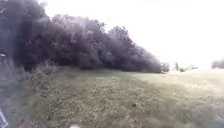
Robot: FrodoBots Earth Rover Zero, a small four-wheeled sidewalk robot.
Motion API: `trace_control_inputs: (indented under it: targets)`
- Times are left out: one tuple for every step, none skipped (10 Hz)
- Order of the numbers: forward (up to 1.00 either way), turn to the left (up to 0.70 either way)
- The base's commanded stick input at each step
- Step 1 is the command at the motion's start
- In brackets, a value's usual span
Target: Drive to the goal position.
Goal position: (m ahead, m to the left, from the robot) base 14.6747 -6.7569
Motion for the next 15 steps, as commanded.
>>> trace_control_inputs:
  targets:
    - [0.7, -0.11]
    - [0.7, -0.24]
    - [0.7, -0.35]
    - [0.7, -0.35]
    - [0.7, -0.35]
    - [0.7, -0.1]
    - [0.7, -0.21]
    - [0.7, -0.34]
    - [0.7, -0.32]
    - [0.7, 0.0]
    - [0.7, 0.0]
    - [0.7, 0.0]
    - [0.7, 0.0]
    - [0.7, 0.0]
    - [0.7, -0.01]
